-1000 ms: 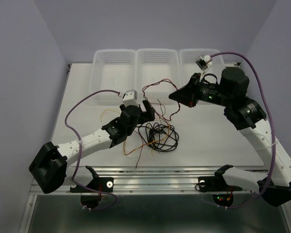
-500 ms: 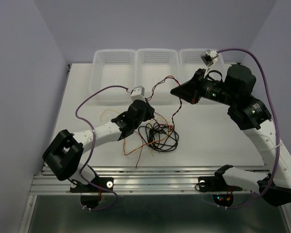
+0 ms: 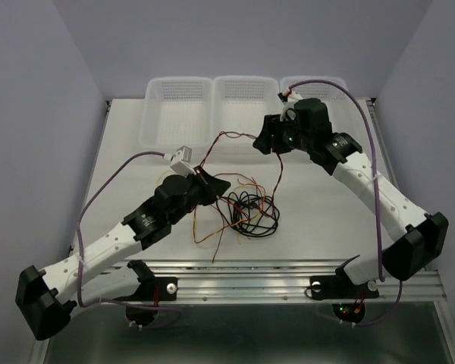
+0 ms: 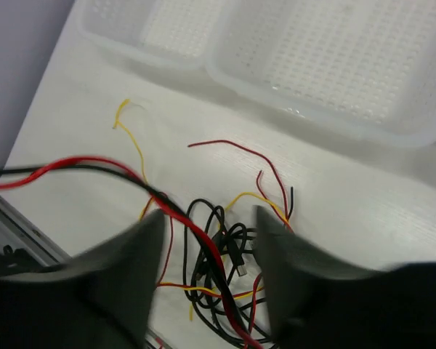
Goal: Untangle the cables
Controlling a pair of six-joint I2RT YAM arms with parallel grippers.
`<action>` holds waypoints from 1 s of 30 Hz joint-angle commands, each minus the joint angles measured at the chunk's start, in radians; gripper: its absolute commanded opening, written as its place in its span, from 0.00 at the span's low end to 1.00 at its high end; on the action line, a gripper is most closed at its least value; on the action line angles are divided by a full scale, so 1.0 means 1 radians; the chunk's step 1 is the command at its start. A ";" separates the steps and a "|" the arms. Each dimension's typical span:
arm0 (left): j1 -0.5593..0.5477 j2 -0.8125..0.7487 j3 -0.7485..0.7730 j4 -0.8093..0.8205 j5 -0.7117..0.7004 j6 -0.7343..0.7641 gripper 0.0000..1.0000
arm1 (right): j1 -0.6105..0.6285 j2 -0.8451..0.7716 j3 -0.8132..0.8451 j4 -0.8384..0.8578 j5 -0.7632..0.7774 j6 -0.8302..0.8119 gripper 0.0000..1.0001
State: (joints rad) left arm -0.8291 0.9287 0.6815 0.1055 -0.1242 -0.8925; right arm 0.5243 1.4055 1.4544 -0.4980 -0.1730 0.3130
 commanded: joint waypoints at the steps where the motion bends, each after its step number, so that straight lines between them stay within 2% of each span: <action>1: -0.004 -0.080 0.070 -0.191 -0.018 -0.114 0.00 | 0.002 0.004 -0.076 0.039 -0.136 -0.118 0.86; 2: -0.004 -0.083 0.085 -0.232 -0.035 -0.135 0.00 | 0.002 -0.011 -0.109 0.059 -0.190 -0.130 0.98; 3: -0.004 -0.087 0.104 -0.268 -0.049 -0.152 0.00 | 0.002 -0.032 -0.146 0.085 -0.232 -0.143 1.00; 5: -0.004 -0.068 0.167 -0.413 -0.098 -0.224 0.00 | 0.002 -0.124 -0.274 0.177 -0.330 -0.146 1.00; 8: -0.004 -0.025 0.246 -0.588 -0.153 -0.285 0.00 | 0.002 -0.251 -0.423 0.295 -0.376 -0.121 1.00; 14: -0.002 0.068 0.355 -0.802 -0.192 -0.404 0.00 | 0.012 -0.375 -0.548 0.346 -0.543 -0.170 1.00; 16: -0.001 0.108 0.372 -0.843 -0.196 -0.424 0.00 | 0.022 -0.399 -0.558 0.348 -0.521 -0.189 1.00; 22: -0.002 0.189 0.415 -0.877 -0.177 -0.444 0.00 | 0.031 -0.444 -0.528 0.368 -0.327 -0.184 1.00; 24: -0.002 0.197 0.418 -0.877 -0.175 -0.448 0.00 | 0.031 -0.441 -0.474 0.319 -0.153 -0.178 1.00; 25: -0.002 0.197 0.418 -0.876 -0.175 -0.451 0.00 | 0.031 -0.427 -0.421 0.270 0.065 -0.142 1.00; 26: -0.002 0.197 0.417 -0.876 -0.175 -0.453 0.00 | 0.031 -0.413 -0.420 0.236 0.067 -0.137 1.00; 27: -0.002 0.197 0.415 -0.876 -0.176 -0.456 0.00 | 0.031 -0.398 -0.357 0.192 0.271 -0.143 1.00; 30: -0.001 0.196 0.414 -0.882 -0.183 -0.467 0.00 | 0.031 -0.355 -0.295 0.069 0.479 -0.135 1.00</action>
State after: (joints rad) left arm -0.8299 1.1370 1.0500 -0.7433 -0.2771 -1.3308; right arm 0.5514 1.0241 1.0534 -0.3088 -0.1150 0.1638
